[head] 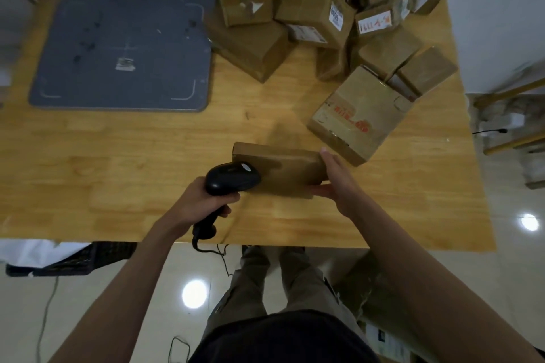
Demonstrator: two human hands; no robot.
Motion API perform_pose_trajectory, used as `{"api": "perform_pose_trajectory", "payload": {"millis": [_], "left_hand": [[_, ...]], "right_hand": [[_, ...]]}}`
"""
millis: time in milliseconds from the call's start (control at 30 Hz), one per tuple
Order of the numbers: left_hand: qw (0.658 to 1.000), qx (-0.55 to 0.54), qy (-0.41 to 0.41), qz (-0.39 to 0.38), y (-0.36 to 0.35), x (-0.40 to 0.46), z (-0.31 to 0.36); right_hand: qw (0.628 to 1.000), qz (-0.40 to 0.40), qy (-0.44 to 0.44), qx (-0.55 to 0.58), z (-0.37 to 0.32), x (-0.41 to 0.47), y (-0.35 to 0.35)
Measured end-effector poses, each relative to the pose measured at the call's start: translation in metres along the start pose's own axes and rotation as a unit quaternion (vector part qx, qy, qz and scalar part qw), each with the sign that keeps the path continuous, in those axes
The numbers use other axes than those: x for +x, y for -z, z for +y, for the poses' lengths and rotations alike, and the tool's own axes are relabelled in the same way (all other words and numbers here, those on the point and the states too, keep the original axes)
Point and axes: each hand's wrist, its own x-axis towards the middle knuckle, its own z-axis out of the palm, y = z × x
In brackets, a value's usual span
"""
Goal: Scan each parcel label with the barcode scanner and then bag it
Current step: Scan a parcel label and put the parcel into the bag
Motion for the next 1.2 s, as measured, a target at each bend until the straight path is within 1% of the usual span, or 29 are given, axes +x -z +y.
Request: {"api": "perform_pose_trajectory", "payload": {"millis": [133,167,267,433,600,700,833,1000,1200], "left_hand": [[1.000,0.019,-0.010,0.008,0.003,-0.006,0.005],[1.000,0.018,-0.014,0.016,0.003,-0.008,0.006],[0.999,0.027,-0.030,0.035,0.001,-0.013,0.009],[0.982,0.178,-0.045,0.038,-0.004,-0.005,0.009],[0.964,0.257,-0.055,0.029,-0.014,0.009,0.014],[0.943,0.325,-0.067,0.015,-0.014,0.017,0.015],[0.893,0.441,-0.088,-0.010,-0.013,0.022,0.025],[0.840,0.525,-0.134,-0.021,-0.012,0.025,0.039],[0.836,0.527,-0.154,-0.019,-0.010,0.025,0.036]], "right_hand": [[0.995,0.043,0.011,0.095,-0.002,0.003,-0.007],[0.993,0.058,0.017,0.099,0.001,0.004,-0.008],[0.994,0.085,0.026,0.065,0.019,0.006,-0.010],[0.996,0.053,0.026,0.070,0.055,0.008,0.000],[0.997,0.051,-0.037,0.038,0.073,0.012,0.006],[0.998,0.050,-0.039,0.021,0.078,0.015,0.008],[0.999,0.044,-0.029,0.004,0.080,0.019,0.012],[0.999,0.037,-0.022,-0.023,0.079,0.021,0.016],[0.998,0.037,-0.019,-0.040,0.081,0.023,0.016]]}}
